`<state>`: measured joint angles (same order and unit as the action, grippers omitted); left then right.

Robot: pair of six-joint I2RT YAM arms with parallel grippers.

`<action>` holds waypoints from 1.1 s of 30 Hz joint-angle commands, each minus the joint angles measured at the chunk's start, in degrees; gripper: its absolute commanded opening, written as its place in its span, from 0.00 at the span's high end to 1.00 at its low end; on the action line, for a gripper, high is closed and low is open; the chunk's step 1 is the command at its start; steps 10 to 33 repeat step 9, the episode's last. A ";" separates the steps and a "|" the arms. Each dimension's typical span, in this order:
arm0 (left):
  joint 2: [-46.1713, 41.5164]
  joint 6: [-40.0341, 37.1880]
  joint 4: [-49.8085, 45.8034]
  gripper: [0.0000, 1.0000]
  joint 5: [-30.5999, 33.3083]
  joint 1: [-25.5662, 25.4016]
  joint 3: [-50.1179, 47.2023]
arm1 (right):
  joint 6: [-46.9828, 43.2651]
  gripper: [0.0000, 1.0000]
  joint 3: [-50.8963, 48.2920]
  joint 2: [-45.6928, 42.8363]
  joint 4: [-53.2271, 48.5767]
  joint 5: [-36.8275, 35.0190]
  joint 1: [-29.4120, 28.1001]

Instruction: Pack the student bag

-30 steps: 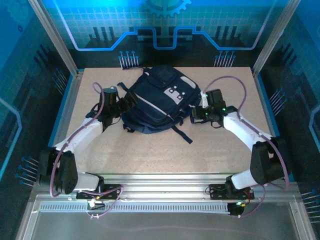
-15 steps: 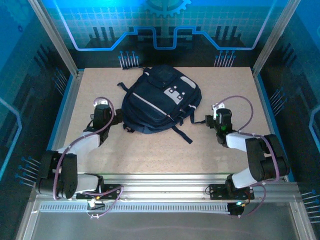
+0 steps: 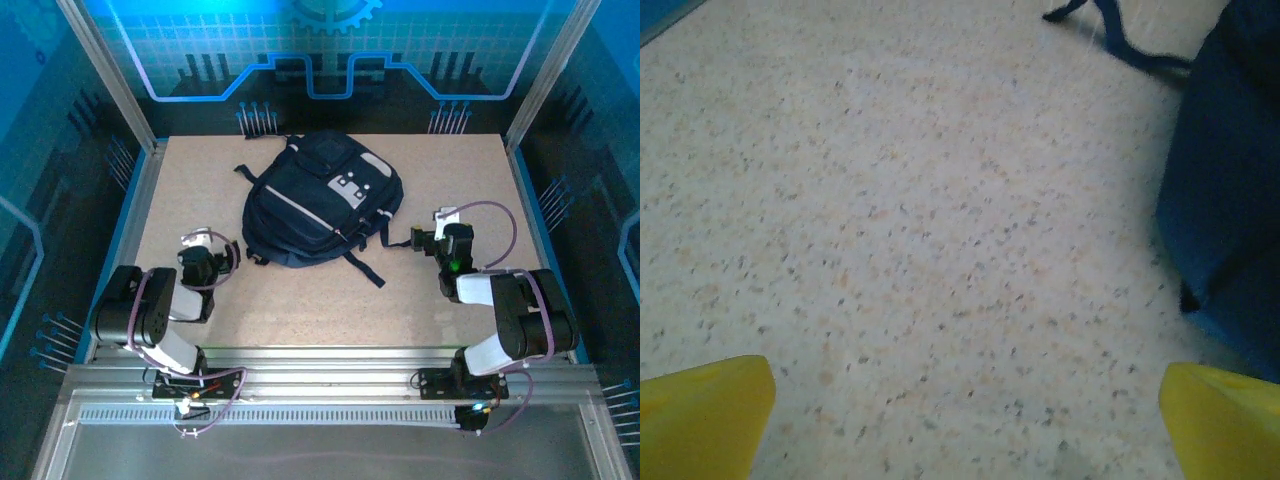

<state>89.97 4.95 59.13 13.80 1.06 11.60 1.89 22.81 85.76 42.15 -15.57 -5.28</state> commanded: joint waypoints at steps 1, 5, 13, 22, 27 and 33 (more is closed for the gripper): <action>-1.23 -0.11 7.17 0.01 -2.96 0.45 2.55 | 0.48 0.00 0.59 0.29 3.47 -0.29 -0.18; -1.07 -0.47 6.55 0.01 -2.95 0.30 3.25 | 0.43 0.00 0.83 0.38 3.20 -0.28 -0.18; -0.94 -1.04 5.89 0.01 -1.66 -0.26 3.79 | 0.33 0.00 0.65 0.38 3.48 -0.20 -0.26; -0.94 -1.04 5.89 0.01 -1.66 -0.26 3.79 | 0.33 0.00 0.65 0.38 3.48 -0.20 -0.26; -0.94 -1.04 5.89 0.01 -1.66 -0.26 3.79 | 0.33 0.00 0.65 0.38 3.48 -0.20 -0.26; -0.94 -1.04 5.89 0.01 -1.66 -0.26 3.79 | 0.33 0.00 0.65 0.38 3.48 -0.20 -0.26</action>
